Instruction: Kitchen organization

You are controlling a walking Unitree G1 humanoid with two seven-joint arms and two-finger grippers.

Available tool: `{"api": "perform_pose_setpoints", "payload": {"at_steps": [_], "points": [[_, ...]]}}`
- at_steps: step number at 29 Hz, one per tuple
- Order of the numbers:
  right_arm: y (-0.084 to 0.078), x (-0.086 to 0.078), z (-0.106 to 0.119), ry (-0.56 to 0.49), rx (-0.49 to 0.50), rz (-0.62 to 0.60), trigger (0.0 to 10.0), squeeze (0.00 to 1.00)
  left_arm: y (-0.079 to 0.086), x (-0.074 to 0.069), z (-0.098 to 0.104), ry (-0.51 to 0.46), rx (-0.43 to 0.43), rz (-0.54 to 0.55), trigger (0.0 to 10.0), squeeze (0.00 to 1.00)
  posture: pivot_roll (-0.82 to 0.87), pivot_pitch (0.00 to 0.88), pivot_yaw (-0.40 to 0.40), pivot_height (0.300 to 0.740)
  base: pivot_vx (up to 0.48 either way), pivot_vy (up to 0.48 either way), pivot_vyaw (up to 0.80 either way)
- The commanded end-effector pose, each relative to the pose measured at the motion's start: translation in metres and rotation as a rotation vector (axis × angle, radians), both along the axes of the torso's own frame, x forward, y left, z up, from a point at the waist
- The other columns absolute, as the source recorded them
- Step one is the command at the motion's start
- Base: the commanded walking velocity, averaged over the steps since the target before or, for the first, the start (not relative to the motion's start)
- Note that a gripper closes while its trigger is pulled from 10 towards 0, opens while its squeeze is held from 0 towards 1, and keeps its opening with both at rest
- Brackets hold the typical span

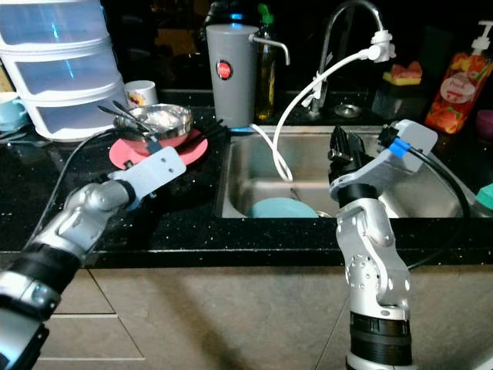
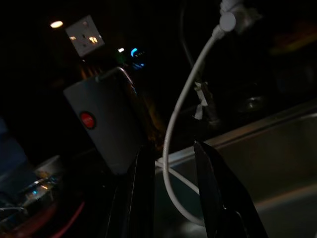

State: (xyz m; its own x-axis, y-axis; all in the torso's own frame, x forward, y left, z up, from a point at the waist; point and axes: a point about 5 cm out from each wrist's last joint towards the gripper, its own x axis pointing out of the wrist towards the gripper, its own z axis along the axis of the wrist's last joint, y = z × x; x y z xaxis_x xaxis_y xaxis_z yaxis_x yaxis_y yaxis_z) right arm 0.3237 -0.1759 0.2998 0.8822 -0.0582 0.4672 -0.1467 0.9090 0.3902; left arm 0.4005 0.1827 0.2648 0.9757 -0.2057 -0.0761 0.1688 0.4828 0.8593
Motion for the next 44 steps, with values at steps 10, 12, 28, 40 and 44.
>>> {"api": "perform_pose_setpoints", "payload": {"at_steps": [10,12,28,40,44], "points": [[0.006,-0.004,0.004,0.003,0.005,0.008,10.0,0.00,0.008,0.016,-0.004,0.067,0.195,0.016,9.5,0.00,0.07,0.222,-0.005,0.740,0.000,0.000,0.00],[0.005,-0.005,0.004,0.005,0.006,0.007,10.0,0.00,0.009,0.016,-0.005,0.073,0.217,0.017,9.1,0.00,0.07,0.222,-0.005,0.740,0.000,0.000,0.00],[0.003,-0.006,0.007,-0.001,0.010,0.001,10.0,0.00,0.010,0.018,-0.018,0.058,0.422,0.004,0.0,0.00,0.07,0.208,-0.006,0.740,0.000,0.000,0.00],[0.003,-0.004,0.008,-0.002,0.008,0.007,10.0,0.00,0.002,0.014,-0.018,0.085,0.484,-0.108,10.0,0.00,0.08,0.205,-0.018,0.740,0.000,0.000,0.00],[0.004,-0.003,0.008,-0.001,0.006,0.010,10.0,0.00,-0.001,0.009,-0.015,0.105,0.488,-0.164,10.0,0.00,0.08,0.206,-0.021,0.740,0.000,0.000,0.00]]}}
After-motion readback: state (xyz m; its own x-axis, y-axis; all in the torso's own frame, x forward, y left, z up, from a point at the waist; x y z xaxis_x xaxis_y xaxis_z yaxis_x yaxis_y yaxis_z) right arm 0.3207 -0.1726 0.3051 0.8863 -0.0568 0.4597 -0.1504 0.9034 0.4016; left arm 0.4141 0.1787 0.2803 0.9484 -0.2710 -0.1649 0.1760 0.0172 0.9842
